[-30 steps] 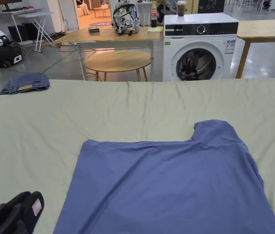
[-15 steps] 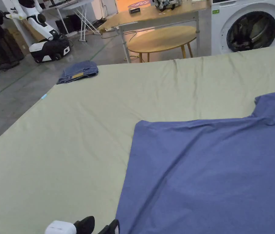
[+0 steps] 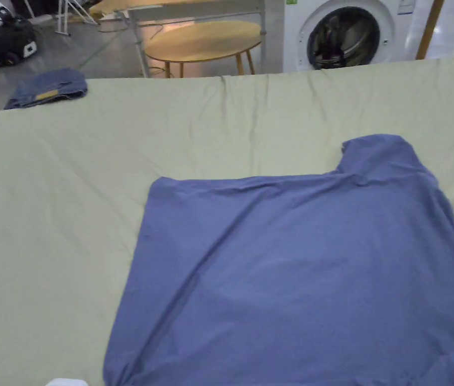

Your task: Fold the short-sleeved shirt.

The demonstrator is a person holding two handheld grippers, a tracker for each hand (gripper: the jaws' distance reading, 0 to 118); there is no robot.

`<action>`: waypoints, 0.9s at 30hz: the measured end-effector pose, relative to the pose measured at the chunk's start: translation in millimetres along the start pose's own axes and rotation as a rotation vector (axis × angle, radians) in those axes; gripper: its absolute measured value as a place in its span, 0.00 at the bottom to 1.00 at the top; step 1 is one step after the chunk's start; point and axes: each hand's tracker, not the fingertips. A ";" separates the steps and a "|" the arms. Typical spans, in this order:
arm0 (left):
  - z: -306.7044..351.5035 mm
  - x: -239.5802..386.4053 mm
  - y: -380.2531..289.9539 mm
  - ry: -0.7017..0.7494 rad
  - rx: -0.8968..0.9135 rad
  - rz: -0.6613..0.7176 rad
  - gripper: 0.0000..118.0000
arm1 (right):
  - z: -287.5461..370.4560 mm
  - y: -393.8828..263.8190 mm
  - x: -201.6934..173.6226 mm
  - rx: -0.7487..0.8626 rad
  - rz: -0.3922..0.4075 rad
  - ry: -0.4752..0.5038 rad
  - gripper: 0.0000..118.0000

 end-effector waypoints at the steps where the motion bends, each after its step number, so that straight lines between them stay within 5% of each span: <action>1: -1.4 3.5 -0.4 0.000 -0.003 -0.002 0.08 | 0.5 -3.0 4.1 -0.002 -0.013 -0.011 0.00; 4: -5.0 8.6 -3.4 0.036 -0.013 -0.029 0.07 | -2.6 -17.1 16.5 -0.036 -0.040 -0.018 0.73; 5: -5.5 8.3 -1.6 0.038 -0.017 -0.018 0.07 | -8.0 -28.2 21.2 -0.059 -0.043 -0.031 0.82; 14: 2.3 12.1 0.3 0.035 -0.023 0.033 0.07 | -62.1 -78.0 20.3 -0.200 -0.141 0.039 0.82; 15: 2.6 13.0 0.0 0.036 -0.024 0.032 0.07 | -70.8 -82.4 19.9 -0.217 -0.143 0.040 0.76; 16: 3.0 13.9 -0.2 0.039 -0.024 0.029 0.07 | -75.2 -84.2 18.7 -0.228 -0.137 0.040 0.62; 17: 3.7 14.8 -0.1 0.040 -0.023 0.029 0.07 | -76.4 -85.2 14.6 -0.219 -0.103 0.022 0.35; 20: 6.9 11.2 2.9 0.036 -0.024 0.036 0.07 | -73.4 -70.4 16.0 -0.221 -0.096 0.105 0.02; 23: 26.4 4.6 26.8 -0.007 0.020 0.038 0.05 | -67.6 -26.2 5.9 -0.161 0.051 0.084 0.02; 27: 33.0 -1.7 95.6 -0.049 0.170 0.036 0.05 | -92.3 44.3 -12.2 -0.089 0.142 0.130 0.02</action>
